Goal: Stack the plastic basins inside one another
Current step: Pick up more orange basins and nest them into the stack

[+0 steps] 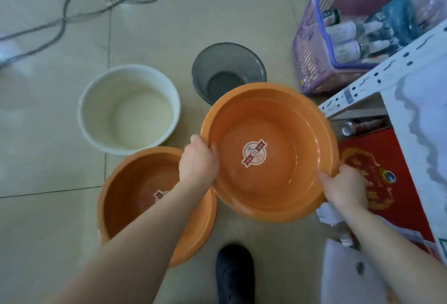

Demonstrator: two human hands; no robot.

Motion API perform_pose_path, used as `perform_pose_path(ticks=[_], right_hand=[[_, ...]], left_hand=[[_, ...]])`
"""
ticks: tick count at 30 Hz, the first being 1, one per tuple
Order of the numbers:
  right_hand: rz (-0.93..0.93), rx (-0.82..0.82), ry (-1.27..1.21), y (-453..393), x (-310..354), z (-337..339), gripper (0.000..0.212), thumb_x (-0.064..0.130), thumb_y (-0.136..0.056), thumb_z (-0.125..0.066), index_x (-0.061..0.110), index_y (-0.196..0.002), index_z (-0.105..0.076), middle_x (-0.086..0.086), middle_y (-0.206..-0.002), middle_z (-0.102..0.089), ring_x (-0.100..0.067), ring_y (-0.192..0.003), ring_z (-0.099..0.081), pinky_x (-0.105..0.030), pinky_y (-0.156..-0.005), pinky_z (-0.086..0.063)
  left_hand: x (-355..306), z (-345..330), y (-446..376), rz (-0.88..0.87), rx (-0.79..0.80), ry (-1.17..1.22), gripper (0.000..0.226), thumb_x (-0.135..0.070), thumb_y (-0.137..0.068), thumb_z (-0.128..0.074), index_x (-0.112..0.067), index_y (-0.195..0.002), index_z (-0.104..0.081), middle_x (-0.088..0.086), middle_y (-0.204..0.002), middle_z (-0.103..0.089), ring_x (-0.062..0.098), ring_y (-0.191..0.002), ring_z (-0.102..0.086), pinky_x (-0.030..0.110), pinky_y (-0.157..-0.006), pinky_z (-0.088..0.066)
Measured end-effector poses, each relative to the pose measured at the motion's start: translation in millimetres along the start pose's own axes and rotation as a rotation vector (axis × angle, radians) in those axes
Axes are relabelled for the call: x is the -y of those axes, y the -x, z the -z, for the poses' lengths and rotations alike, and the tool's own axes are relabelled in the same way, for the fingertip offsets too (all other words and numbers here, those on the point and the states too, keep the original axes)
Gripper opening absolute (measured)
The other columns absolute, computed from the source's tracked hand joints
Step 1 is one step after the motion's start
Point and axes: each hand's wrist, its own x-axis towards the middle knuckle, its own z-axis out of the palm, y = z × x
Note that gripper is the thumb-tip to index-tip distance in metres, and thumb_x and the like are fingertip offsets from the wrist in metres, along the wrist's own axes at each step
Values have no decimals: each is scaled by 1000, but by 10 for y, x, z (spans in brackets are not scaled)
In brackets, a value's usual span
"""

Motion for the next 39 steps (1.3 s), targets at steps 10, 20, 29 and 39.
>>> perform_pose_path(ticks=[10,20,29,39], right_hand=[[322,229,319,1271,906,-911,35,37,-92,-52,3,-92,-59,-14,-87,-69,-34,-79,-66,-34,-60,-49],[437,211,532,1147,617,-2116,31,29,-98,-43,0,-107,-47,-20,-102,-68,-38,-94,-66,-33,-64,-38],[120,482,301,929,834,-2045,80,50,-69,-77,0,-124,-50,-14,-118,-63,-34,-110,-61,-34,-83,-49],[84,398,220,807,1010,-2223,44,24,-77,-74,-4,-110,-65,-23,-112,-67,-39,-104,-64,-43,-91,-52]], left_hand=[[1891,1017,634,390,-116,-90,29,-36,-92,-40,-10,-100,-51,12,-94,-65,36,-87,-62,42,-76,-53],[2834,41,364,562,-137,44,28,-28,-95,-42,-7,-111,-51,18,-102,-66,38,-94,-63,41,-75,-50],[2873,247,251,755,-41,372,91,-45,-78,-70,-8,-147,-23,17,-136,-53,36,-119,-56,45,-91,-49],[2941,288,-41,601,37,330,30,-6,-79,-54,-7,-109,-57,12,-91,-63,34,-85,-64,38,-73,-56]])
